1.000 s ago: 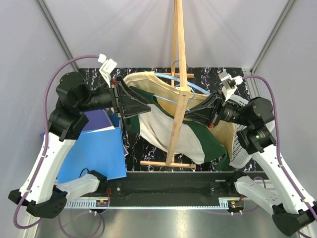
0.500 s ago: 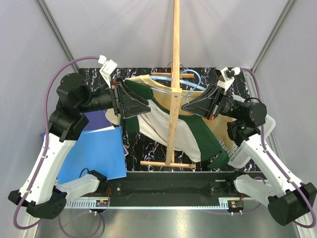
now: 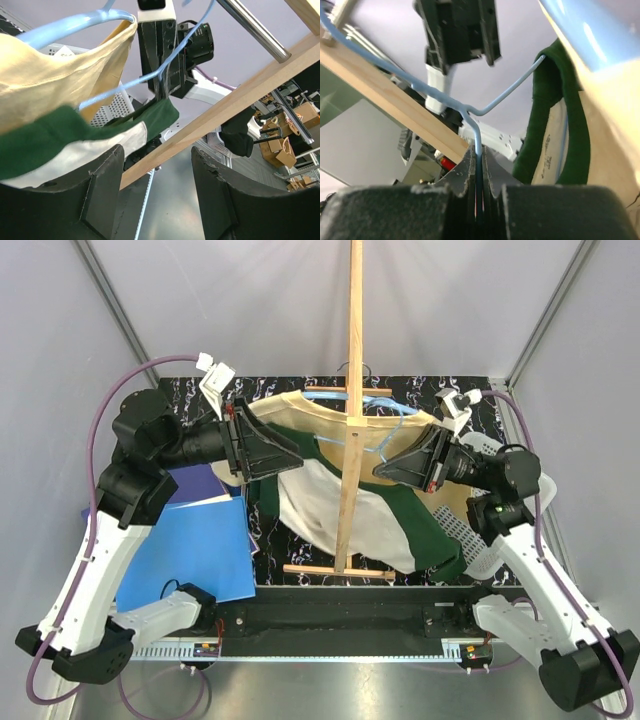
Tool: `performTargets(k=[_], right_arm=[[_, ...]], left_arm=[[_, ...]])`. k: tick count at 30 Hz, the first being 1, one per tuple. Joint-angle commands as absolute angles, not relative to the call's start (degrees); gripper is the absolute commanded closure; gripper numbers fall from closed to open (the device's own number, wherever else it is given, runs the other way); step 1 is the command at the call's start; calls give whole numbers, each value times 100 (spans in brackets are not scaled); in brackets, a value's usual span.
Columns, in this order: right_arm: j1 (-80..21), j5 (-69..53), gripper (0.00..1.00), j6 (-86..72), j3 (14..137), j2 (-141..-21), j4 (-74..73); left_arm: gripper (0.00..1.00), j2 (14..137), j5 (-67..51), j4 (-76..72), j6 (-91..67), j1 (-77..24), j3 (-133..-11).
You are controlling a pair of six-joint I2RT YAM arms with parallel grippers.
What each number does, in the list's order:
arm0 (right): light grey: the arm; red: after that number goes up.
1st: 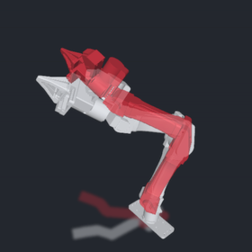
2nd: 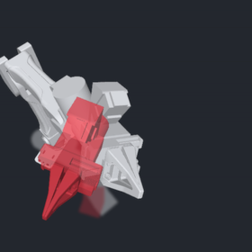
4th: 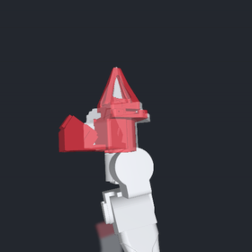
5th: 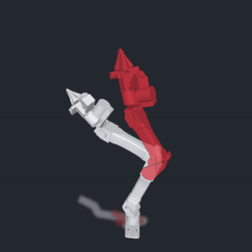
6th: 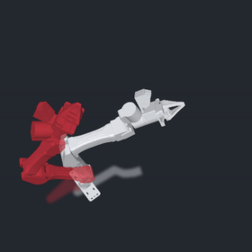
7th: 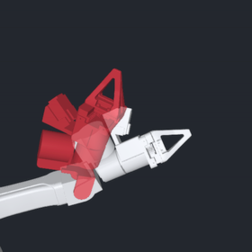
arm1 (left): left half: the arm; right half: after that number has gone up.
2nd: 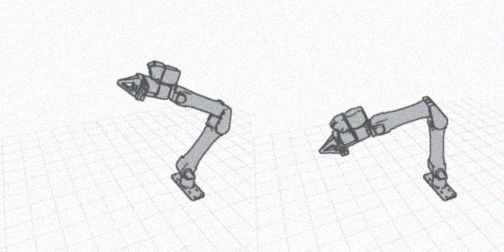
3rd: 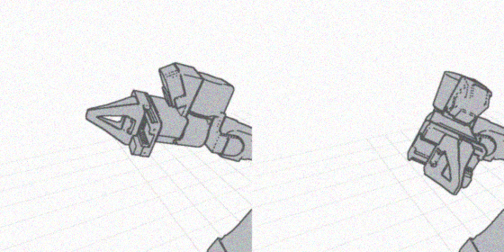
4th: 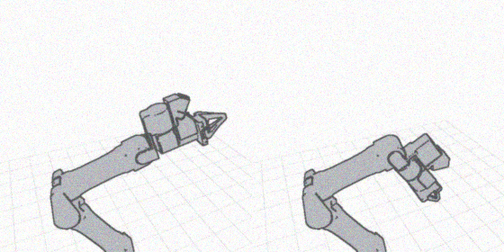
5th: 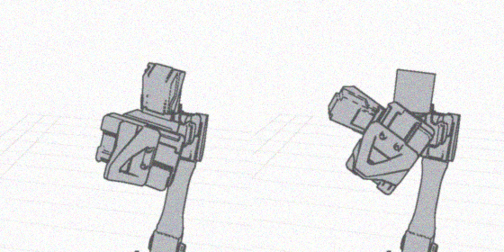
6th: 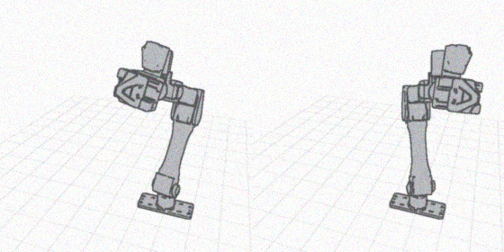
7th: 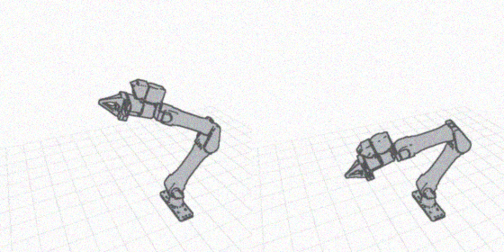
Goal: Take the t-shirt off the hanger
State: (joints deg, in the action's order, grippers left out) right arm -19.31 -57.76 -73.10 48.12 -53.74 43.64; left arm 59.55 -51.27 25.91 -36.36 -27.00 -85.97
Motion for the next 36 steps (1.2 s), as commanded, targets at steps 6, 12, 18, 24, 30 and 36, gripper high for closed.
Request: performTargets(k=[6, 12, 18, 24, 30, 36], right_arm=[[-1898, -6723, 100, -4158, 5871, -5369, -315], [-2214, -6716, 100, -3298, 6336, -5941, -1220], [-2926, -6126, 100, -2997, 6706, -6442, -1679], [-2944, -6064, 100, -3050, 6759, -6425, -1626], [-2944, -5758, 100, -3137, 6706, -6127, -1608], [-2936, -4826, 100, -3305, 6487, -5232, -1828]], left_arm=[[49, 5941, -4501, 2365, -3472, -2707, -8280], [55, 6117, -3422, 2233, -3305, -3541, -8051], [61, 5933, -2664, 1758, -3313, -4139, -7621], [63, 5827, -2479, 1188, -3489, -4324, -7207], [64, 5889, -2514, 958, -3533, -4447, -7225], [59, 5845, -2794, 906, -3603, -4456, -7304]])
